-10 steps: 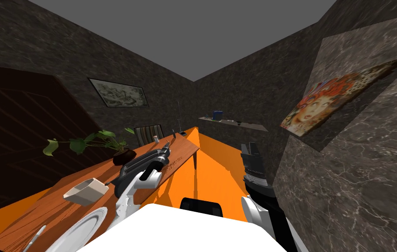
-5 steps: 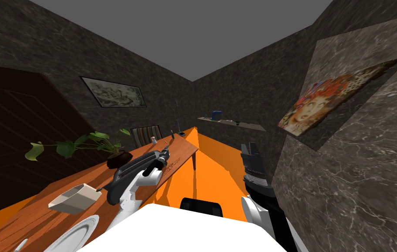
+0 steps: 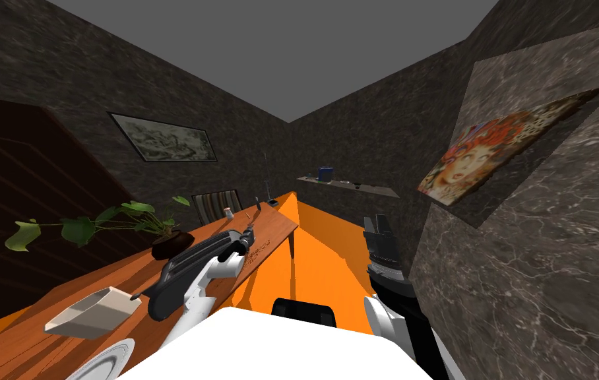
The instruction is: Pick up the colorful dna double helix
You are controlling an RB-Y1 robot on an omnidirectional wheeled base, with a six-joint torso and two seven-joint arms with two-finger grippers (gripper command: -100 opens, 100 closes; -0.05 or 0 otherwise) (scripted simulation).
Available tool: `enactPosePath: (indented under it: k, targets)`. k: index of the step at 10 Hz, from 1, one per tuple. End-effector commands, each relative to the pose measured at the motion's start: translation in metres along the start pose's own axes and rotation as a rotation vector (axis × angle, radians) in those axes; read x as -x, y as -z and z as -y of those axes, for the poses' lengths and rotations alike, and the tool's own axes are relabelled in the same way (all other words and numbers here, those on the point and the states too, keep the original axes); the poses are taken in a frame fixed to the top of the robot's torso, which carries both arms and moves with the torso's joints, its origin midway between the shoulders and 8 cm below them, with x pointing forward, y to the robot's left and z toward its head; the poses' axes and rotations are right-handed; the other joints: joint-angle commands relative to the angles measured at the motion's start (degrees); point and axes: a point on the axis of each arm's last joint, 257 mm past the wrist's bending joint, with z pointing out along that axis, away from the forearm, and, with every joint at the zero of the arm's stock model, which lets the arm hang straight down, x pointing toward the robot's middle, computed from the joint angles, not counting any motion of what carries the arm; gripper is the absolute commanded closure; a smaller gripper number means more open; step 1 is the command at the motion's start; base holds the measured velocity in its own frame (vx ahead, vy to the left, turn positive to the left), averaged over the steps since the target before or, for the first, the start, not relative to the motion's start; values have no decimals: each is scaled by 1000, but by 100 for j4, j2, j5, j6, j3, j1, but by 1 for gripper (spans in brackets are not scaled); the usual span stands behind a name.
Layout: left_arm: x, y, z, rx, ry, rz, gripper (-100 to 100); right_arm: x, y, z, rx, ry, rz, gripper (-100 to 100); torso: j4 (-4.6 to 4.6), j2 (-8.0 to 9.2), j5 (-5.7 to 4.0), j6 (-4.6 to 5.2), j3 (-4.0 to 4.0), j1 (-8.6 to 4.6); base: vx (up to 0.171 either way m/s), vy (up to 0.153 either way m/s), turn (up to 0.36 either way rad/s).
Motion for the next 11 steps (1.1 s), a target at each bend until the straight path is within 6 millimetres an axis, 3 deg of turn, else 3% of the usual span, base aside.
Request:
enactPosePath:
  k: [1, 2, 5, 6, 7, 8, 9, 10, 11]
  targets:
    - [11, -6, -23, 75, 37, 21, -100, 0, 0, 0, 0, 0, 0, 0, 0, 0, 0, 0, 0, 0, 43, -3, -33]
    - [12, -5, -25, 85, 37, 23, -100, 0, 0, 0, 0, 0, 0, 0, 0, -2, 1, 1, -1, 1, 38, 2, -22]
    - [26, -12, -65, 211, 100, 56, -100, 0, 0, 0, 0, 0, 0, 0, -1, -2, 0, 0, -1, 1, 53, -2, -26]
    - [27, -11, -68, 223, 100, 60, -100, 0, 0, 0, 0, 0, 0, 0, -1, -4, 0, 0, -2, 1, 48, -3, -13]
    - [33, -12, -87, 279, 131, 73, -100, 0, 0, 0, 0, 0, 0, 0, -1, -2, 0, 0, -2, 0, 56, -3, -28]
    - [34, -12, -90, 291, 131, 77, -100, 0, 0, 0, 0, 0, 0, 0, -1, -5, 0, 1, -3, 0, 47, -4, -14]
    - [40, -11, -111, 360, 161, 93, -100, 0, 0, 0, 0, 0, 0, 0, -1, -2, 0, 0, -2, -1, 55, -2, -21]
    - [40, -11, -111, 360, 161, 93, -100, 0, 0, 0, 0, 0, 0, 0, -1, -4, 0, -1, -2, 1, 47, -1, -8]
    - [45, -9, -131, 422, 192, 107, -100, 0, 0, 0, 0, 0, 0, 0, 0, -2, 0, 0, -1, 1, 51, 0, -25]
